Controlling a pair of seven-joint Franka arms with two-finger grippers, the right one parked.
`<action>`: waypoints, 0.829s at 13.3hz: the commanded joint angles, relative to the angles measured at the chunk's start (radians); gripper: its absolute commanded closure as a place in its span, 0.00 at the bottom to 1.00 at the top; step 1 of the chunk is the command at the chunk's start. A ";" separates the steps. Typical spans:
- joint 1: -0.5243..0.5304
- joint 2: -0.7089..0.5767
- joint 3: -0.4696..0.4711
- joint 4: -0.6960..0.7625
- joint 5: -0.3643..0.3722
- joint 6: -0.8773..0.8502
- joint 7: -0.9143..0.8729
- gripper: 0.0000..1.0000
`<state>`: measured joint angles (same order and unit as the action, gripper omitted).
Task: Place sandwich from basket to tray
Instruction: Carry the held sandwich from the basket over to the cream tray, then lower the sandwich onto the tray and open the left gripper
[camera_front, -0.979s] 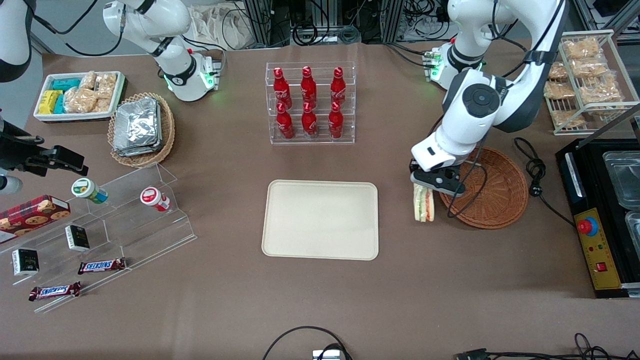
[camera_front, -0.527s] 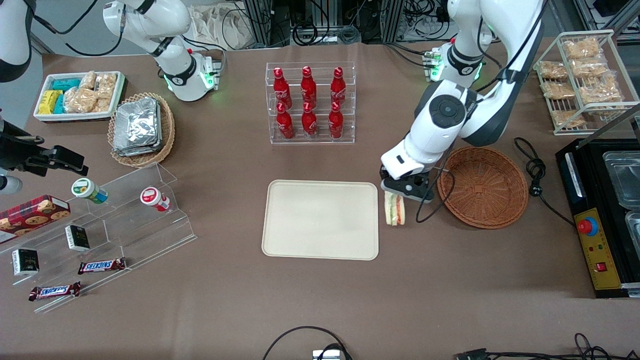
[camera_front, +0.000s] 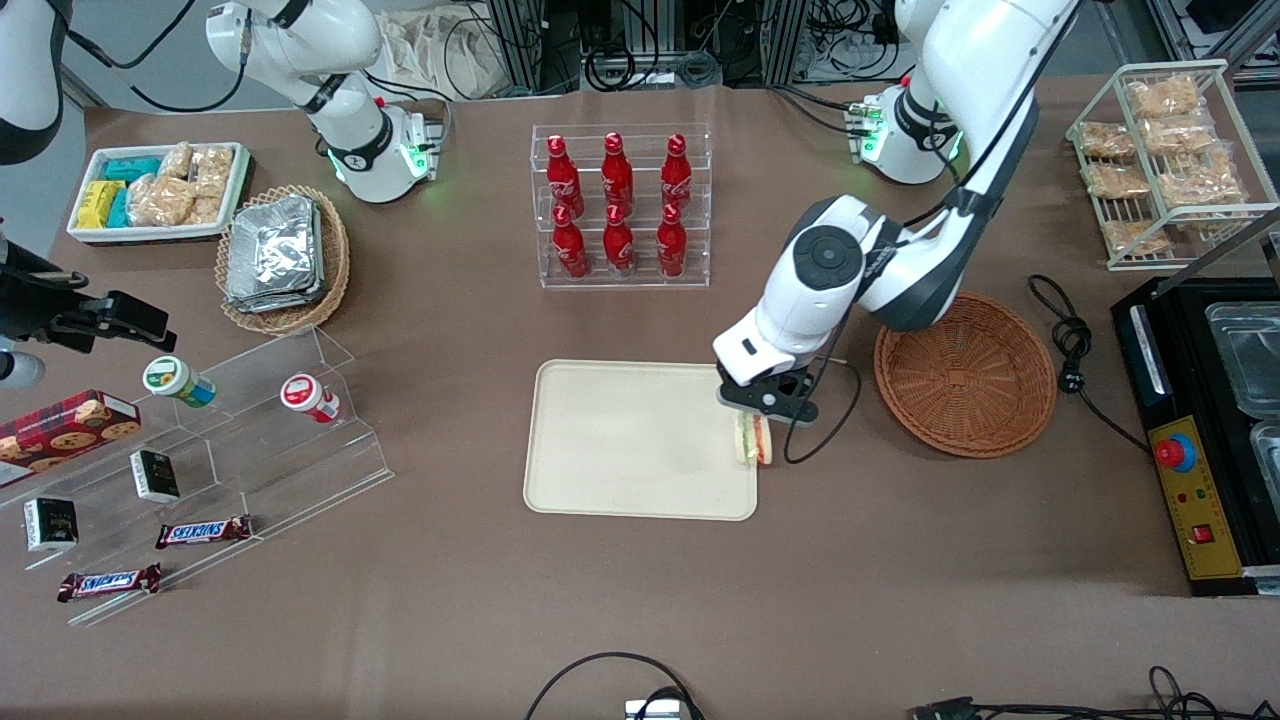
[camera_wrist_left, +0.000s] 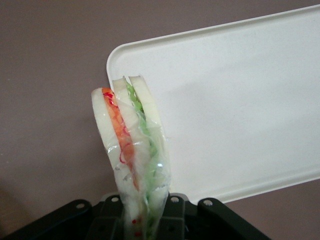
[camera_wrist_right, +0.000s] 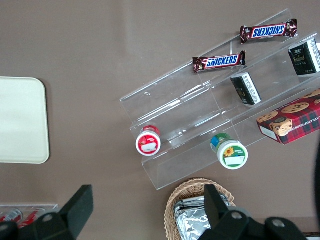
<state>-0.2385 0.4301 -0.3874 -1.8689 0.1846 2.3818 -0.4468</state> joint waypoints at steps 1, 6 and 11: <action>-0.036 0.082 0.007 0.085 0.077 -0.024 -0.079 0.79; -0.080 0.191 0.010 0.174 0.099 -0.023 -0.128 0.79; -0.081 0.239 0.010 0.174 0.159 -0.021 -0.153 0.79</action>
<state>-0.3050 0.6426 -0.3843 -1.7331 0.3203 2.3818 -0.5760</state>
